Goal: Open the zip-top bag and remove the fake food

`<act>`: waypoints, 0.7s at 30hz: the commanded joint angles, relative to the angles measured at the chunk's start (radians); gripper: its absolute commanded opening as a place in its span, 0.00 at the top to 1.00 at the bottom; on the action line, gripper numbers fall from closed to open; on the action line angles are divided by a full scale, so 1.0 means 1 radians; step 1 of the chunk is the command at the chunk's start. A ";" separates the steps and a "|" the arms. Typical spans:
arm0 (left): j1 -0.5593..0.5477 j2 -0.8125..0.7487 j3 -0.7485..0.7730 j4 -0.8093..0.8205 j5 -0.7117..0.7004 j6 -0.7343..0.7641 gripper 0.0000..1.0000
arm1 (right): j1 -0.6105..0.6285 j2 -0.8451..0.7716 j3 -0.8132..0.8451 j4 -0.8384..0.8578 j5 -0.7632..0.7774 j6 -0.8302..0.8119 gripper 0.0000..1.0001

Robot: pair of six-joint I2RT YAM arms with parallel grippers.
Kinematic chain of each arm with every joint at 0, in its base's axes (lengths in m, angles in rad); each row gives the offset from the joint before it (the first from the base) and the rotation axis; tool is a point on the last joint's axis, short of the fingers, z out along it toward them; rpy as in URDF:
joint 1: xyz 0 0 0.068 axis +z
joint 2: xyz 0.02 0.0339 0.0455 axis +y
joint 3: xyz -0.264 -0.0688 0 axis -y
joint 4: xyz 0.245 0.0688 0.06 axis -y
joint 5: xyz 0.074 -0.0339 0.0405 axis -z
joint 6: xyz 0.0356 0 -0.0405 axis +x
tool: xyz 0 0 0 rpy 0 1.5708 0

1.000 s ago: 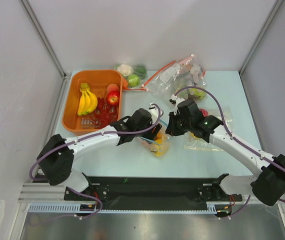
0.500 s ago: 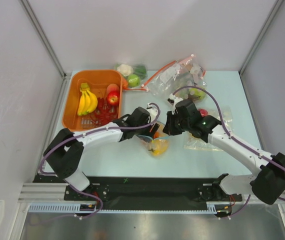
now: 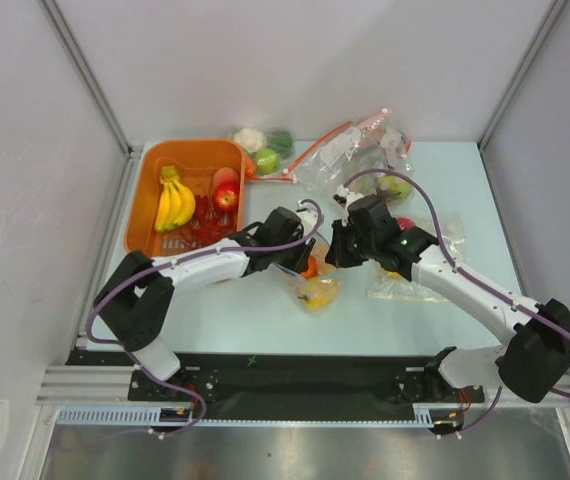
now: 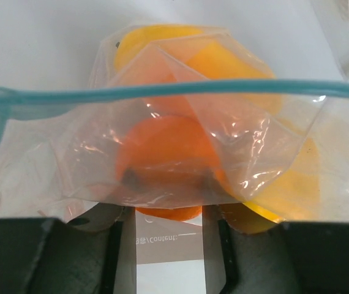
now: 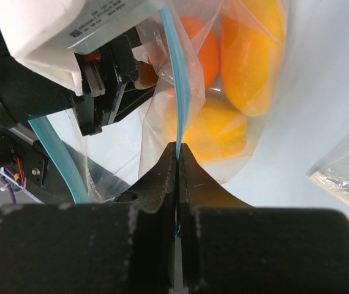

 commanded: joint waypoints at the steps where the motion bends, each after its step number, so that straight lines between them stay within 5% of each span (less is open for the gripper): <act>1: 0.007 -0.017 0.031 -0.076 0.058 -0.005 1.00 | 0.003 0.005 0.028 0.006 0.012 0.009 1.00; 21: 0.007 -0.221 0.094 -0.140 0.182 -0.009 1.00 | 0.003 0.008 0.021 0.012 0.021 0.009 1.00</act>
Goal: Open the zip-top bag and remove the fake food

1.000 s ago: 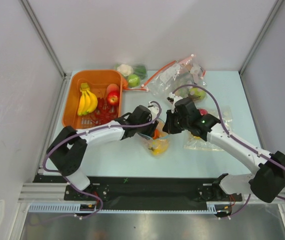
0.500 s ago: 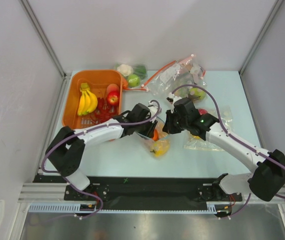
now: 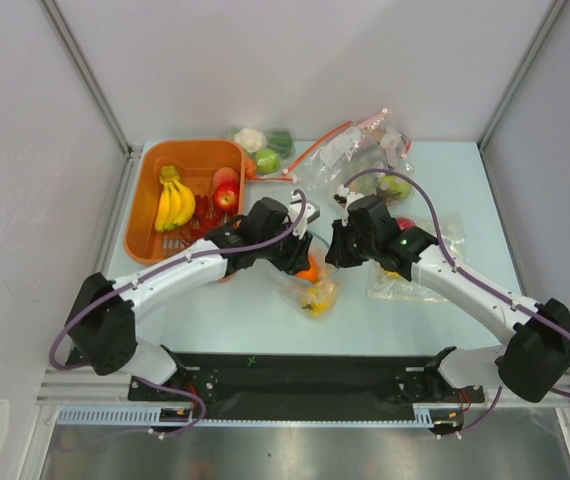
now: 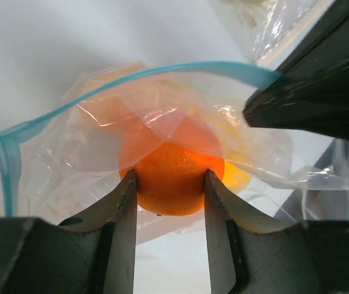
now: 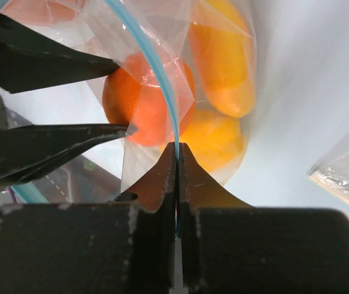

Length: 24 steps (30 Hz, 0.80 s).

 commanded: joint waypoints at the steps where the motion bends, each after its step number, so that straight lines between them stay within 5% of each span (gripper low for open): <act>1: 0.001 -0.043 0.061 0.011 0.043 -0.012 1.00 | 0.003 0.007 0.019 0.011 0.011 0.002 1.00; 24: 0.003 -0.138 0.245 -0.310 0.033 0.048 1.00 | -0.025 0.000 0.010 0.006 0.039 0.012 1.00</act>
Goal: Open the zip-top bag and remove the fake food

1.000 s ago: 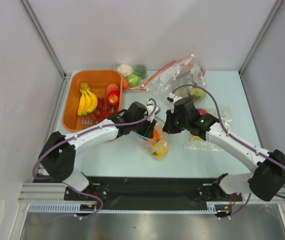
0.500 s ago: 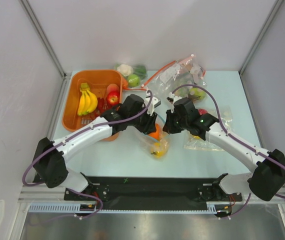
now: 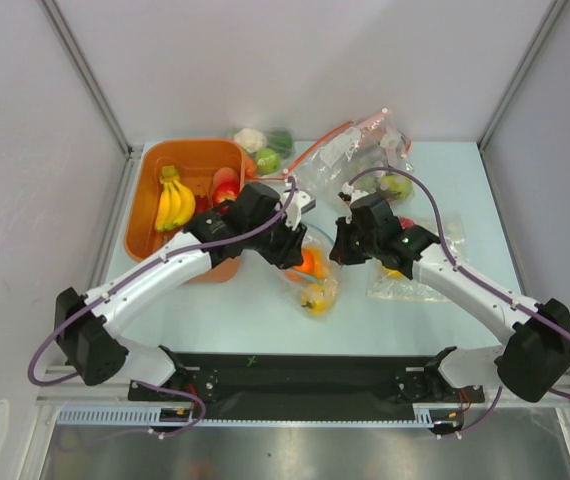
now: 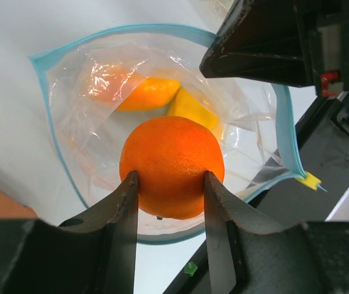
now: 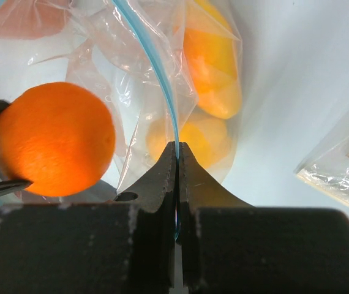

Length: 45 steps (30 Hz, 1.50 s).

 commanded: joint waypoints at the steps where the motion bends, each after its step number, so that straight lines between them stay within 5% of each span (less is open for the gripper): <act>1: 0.003 -0.076 0.050 -0.018 0.008 0.009 1.00 | -0.004 0.001 0.010 0.013 0.003 0.007 1.00; 15: 0.059 -0.137 0.133 0.033 0.050 -0.077 1.00 | -0.004 -0.002 0.000 0.013 -0.004 0.006 1.00; 27: 0.374 -0.128 0.287 -0.016 0.037 -0.034 1.00 | -0.004 -0.008 -0.008 0.019 -0.017 0.011 1.00; 32: 0.525 -0.131 0.179 0.019 -0.070 -0.038 1.00 | -0.004 -0.011 0.000 0.019 -0.007 0.003 1.00; 38: 0.582 -0.114 0.034 0.025 -0.216 -0.071 1.00 | -0.006 -0.027 -0.002 0.016 -0.001 -0.005 1.00; 40: 0.582 -0.105 0.003 0.027 -0.246 -0.075 0.89 | -0.010 -0.028 -0.005 0.016 -0.004 -0.009 1.00; 41: 0.582 -0.102 -0.005 0.027 -0.248 -0.077 0.70 | -0.009 -0.028 -0.005 0.016 -0.007 -0.009 1.00; 45: 0.582 -0.096 -0.028 0.028 -0.248 -0.069 0.35 | -0.010 -0.028 -0.003 0.011 -0.014 -0.020 1.00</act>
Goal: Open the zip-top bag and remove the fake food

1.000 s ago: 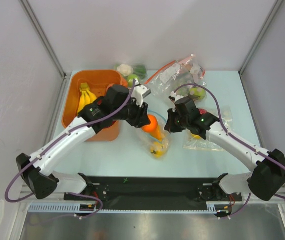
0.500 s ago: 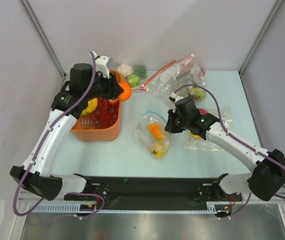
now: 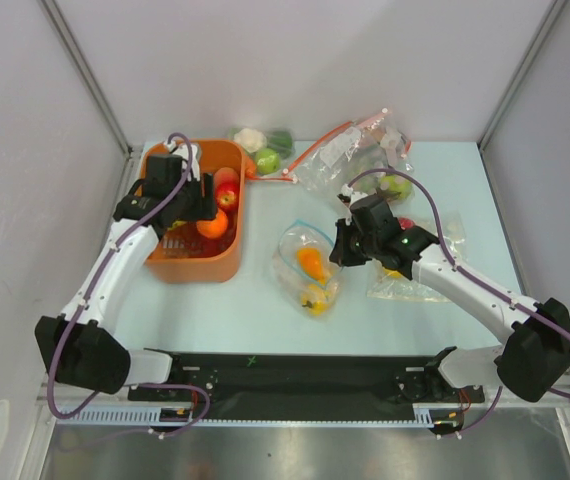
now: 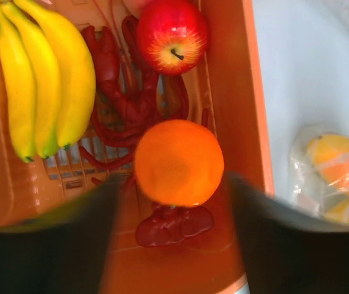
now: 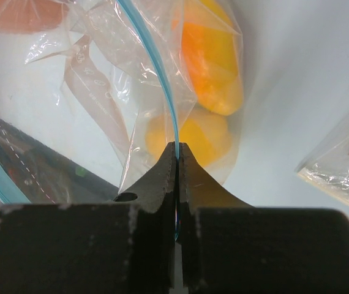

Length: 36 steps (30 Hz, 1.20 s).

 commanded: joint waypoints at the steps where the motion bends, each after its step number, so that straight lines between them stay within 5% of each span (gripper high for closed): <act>1: 0.000 -0.010 -0.004 0.033 -0.021 0.009 0.16 | -0.007 -0.028 0.005 0.011 -0.001 -0.018 1.00; 2: 0.000 0.001 -0.001 0.031 -0.017 0.025 0.01 | -0.012 -0.033 0.005 0.011 -0.006 -0.017 1.00; 10: -0.015 -0.013 0.008 0.028 -0.025 0.066 0.03 | -0.029 -0.039 -0.003 0.012 -0.026 -0.029 1.00; 16: -0.242 0.045 0.188 -0.041 -0.177 0.128 0.04 | -0.035 -0.070 -0.026 0.018 -0.027 -0.021 1.00; 26: -0.648 0.134 0.341 0.030 -0.114 0.057 0.03 | -0.045 -0.103 -0.046 0.009 -0.015 -0.008 1.00; 31: -0.745 0.179 0.331 -0.038 -0.123 0.048 0.10 | -0.058 -0.117 -0.053 0.007 -0.014 -0.003 1.00; 36: -0.778 0.151 0.247 -0.015 -0.086 -0.015 0.28 | -0.088 -0.139 -0.069 0.007 -0.035 -0.011 1.00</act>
